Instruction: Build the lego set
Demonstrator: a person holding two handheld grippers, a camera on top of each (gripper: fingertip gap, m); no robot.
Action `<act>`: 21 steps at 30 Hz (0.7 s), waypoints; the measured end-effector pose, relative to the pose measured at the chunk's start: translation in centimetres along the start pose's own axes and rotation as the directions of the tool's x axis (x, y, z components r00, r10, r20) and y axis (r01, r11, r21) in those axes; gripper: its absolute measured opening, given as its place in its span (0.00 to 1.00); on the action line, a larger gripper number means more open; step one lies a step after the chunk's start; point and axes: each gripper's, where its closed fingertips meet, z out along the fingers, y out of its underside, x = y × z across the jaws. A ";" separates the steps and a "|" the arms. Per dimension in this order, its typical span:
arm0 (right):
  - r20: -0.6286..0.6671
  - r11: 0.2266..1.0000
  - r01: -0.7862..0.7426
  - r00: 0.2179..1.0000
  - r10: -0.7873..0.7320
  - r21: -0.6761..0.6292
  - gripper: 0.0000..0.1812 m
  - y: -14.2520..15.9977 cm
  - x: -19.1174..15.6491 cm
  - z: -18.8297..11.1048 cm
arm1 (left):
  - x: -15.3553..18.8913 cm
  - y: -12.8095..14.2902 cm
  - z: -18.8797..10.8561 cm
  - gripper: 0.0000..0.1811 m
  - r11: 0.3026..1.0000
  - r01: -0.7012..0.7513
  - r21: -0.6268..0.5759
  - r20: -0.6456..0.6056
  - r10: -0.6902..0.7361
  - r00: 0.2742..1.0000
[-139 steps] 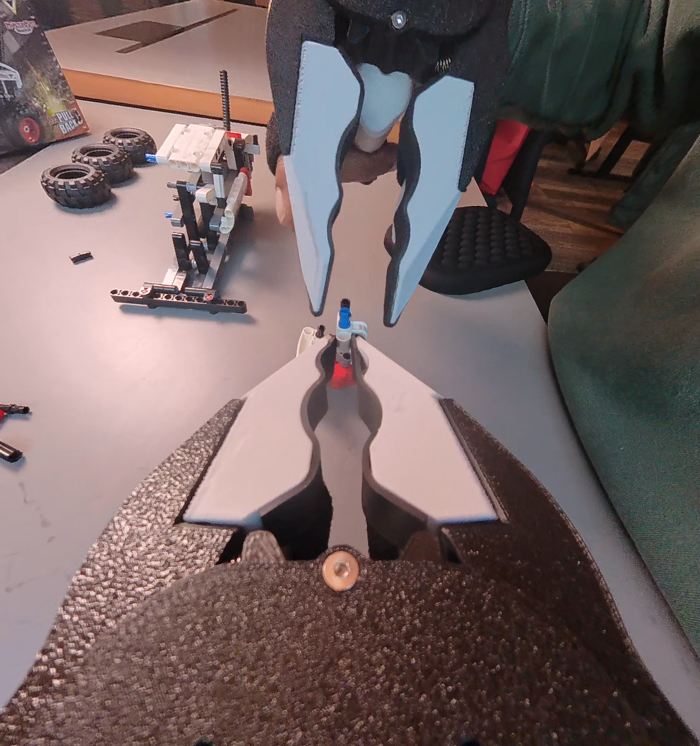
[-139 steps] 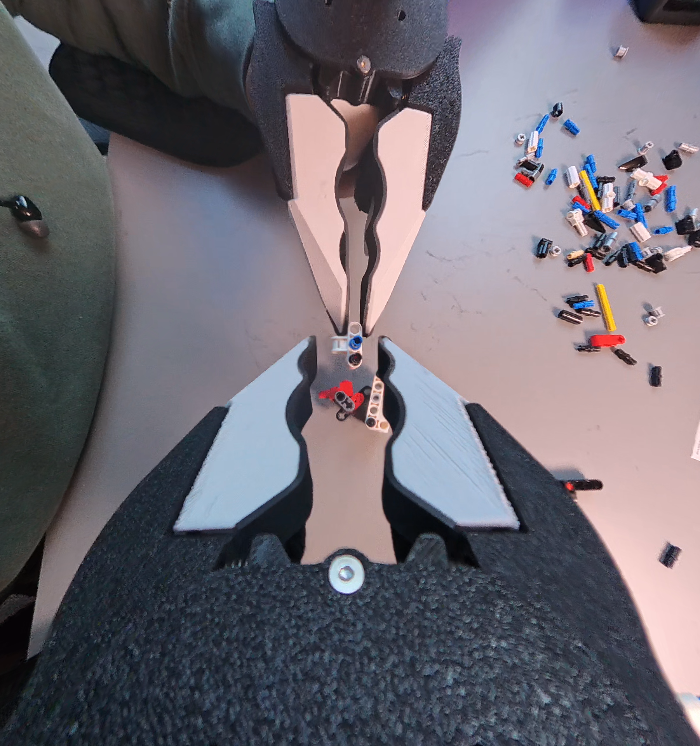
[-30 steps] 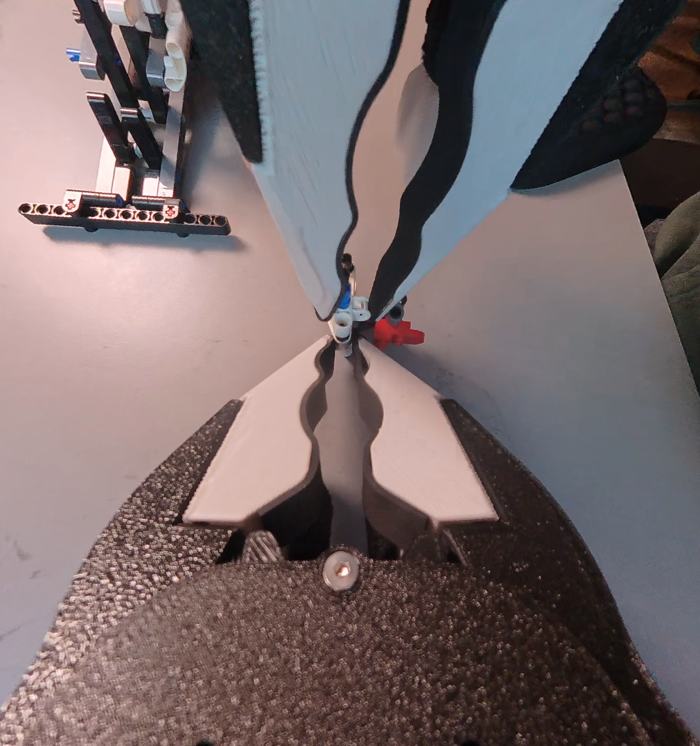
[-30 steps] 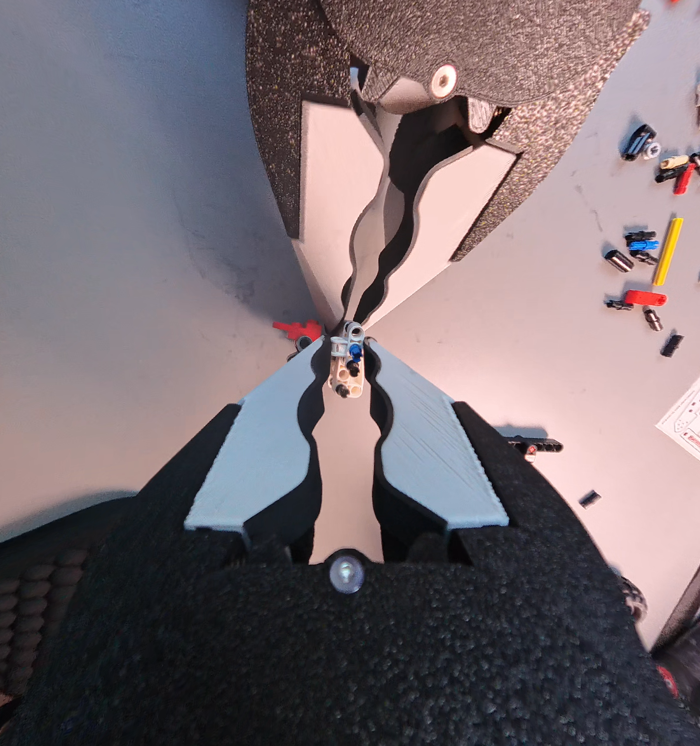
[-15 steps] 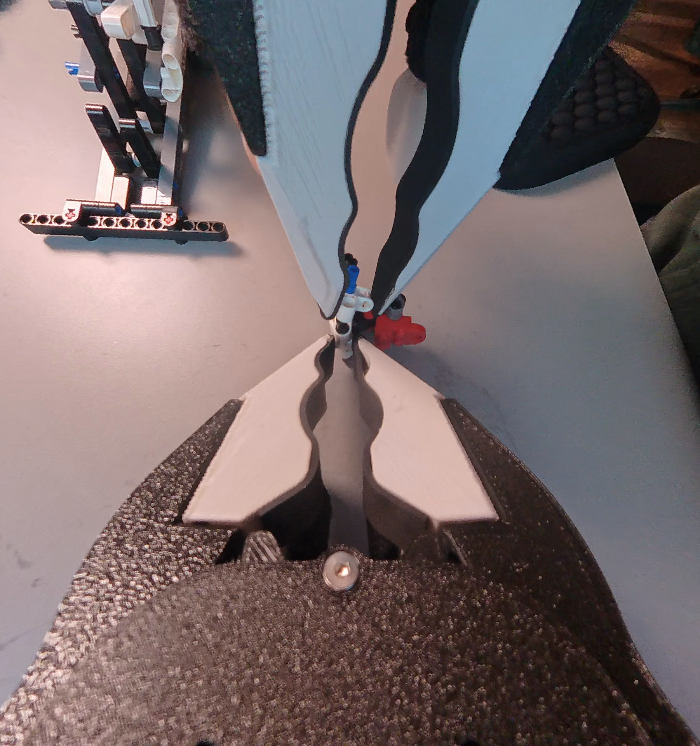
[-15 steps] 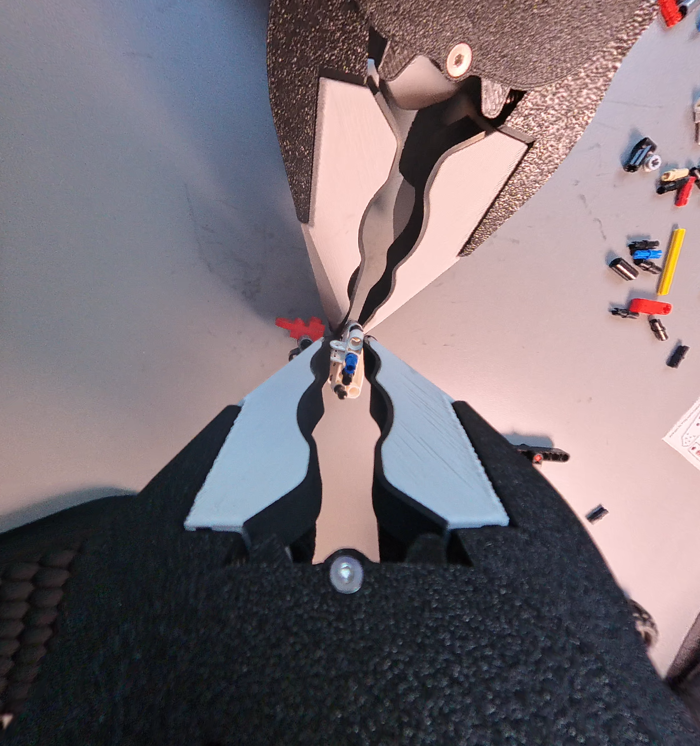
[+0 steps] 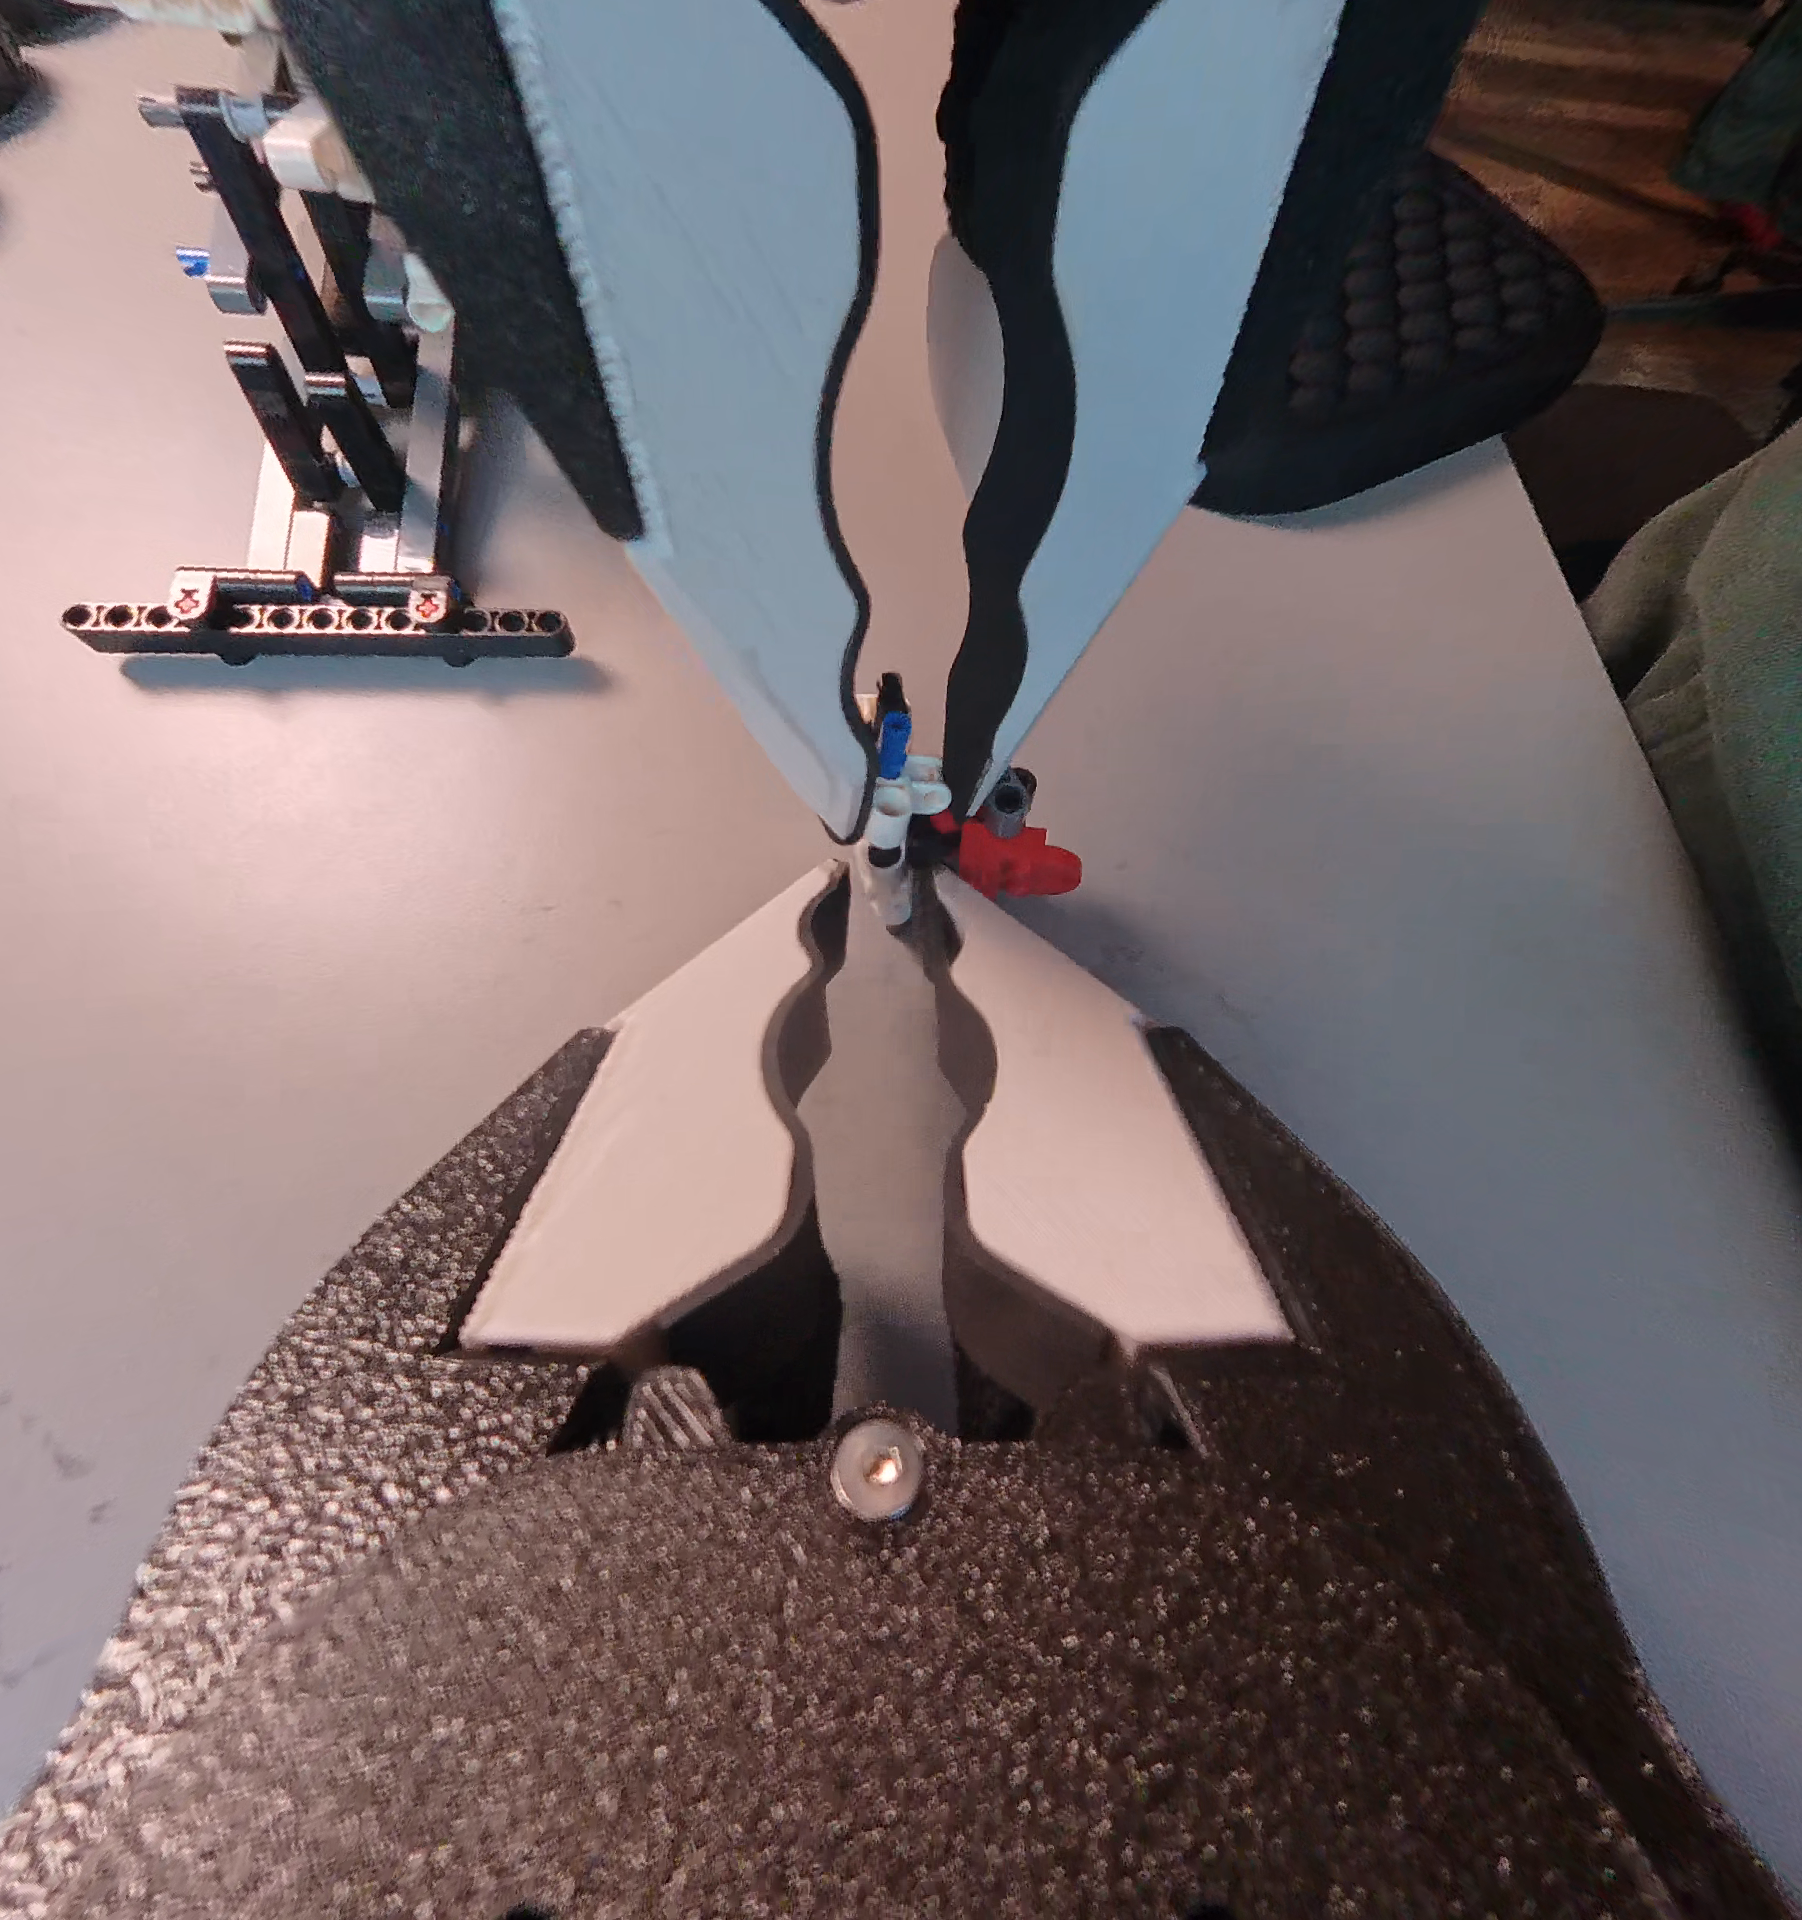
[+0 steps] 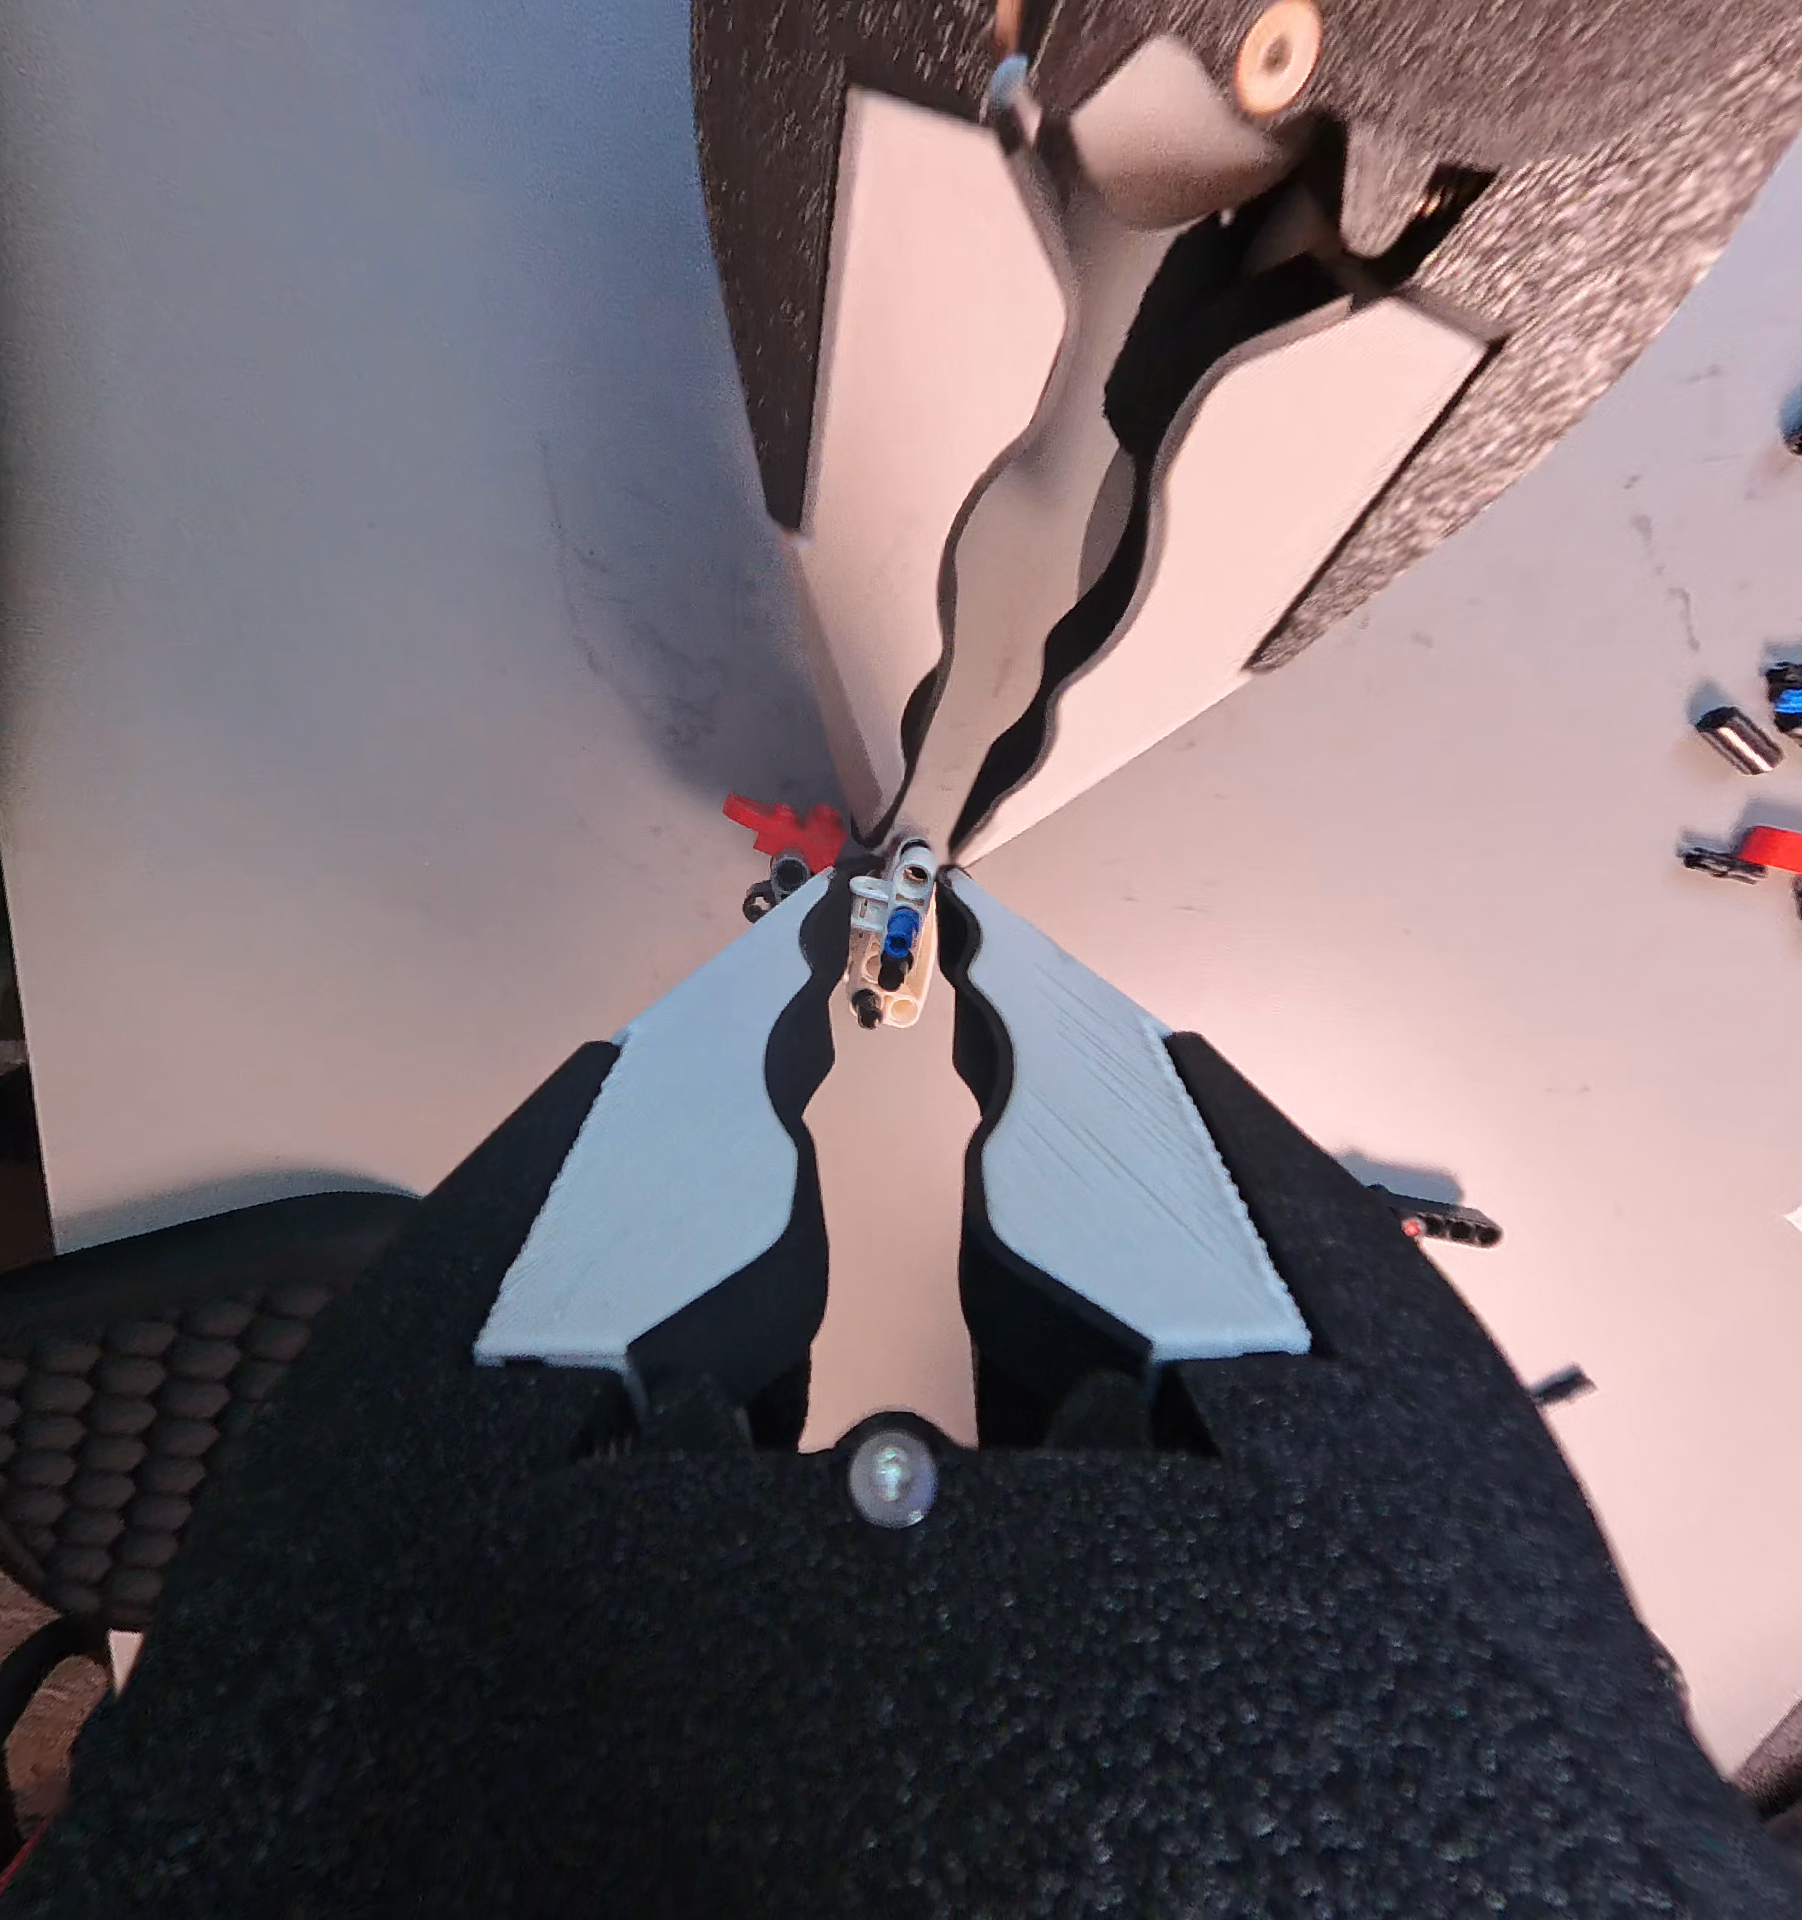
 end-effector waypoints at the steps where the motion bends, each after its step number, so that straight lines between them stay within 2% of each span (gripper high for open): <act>1: 0.000 1.000 -0.003 1.000 0.003 0.004 0.09 0.0 0.0 0.0 | 0.0 -0.1 -0.3 0.08 1.000 0.004 0.017 -0.001 -0.004 1.000; 4: -0.002 1.000 -0.010 1.000 0.010 0.014 0.09 -0.1 -0.1 0.0 | 0.3 -0.8 -0.9 0.08 0.997 -0.008 0.076 -0.002 0.008 1.000; 10: -0.003 0.998 -0.052 0.999 0.052 0.033 0.09 0.0 -0.1 0.1 | 0.0 -1.0 -0.9 0.04 0.996 -0.021 0.082 0.036 0.018 0.999; 21: 0.021 0.980 -0.159 0.987 0.158 0.123 0.10 -0.1 -0.4 0.2 | 0.4 -1.4 -0.9 0.03 0.994 -0.048 0.096 0.050 0.044 0.998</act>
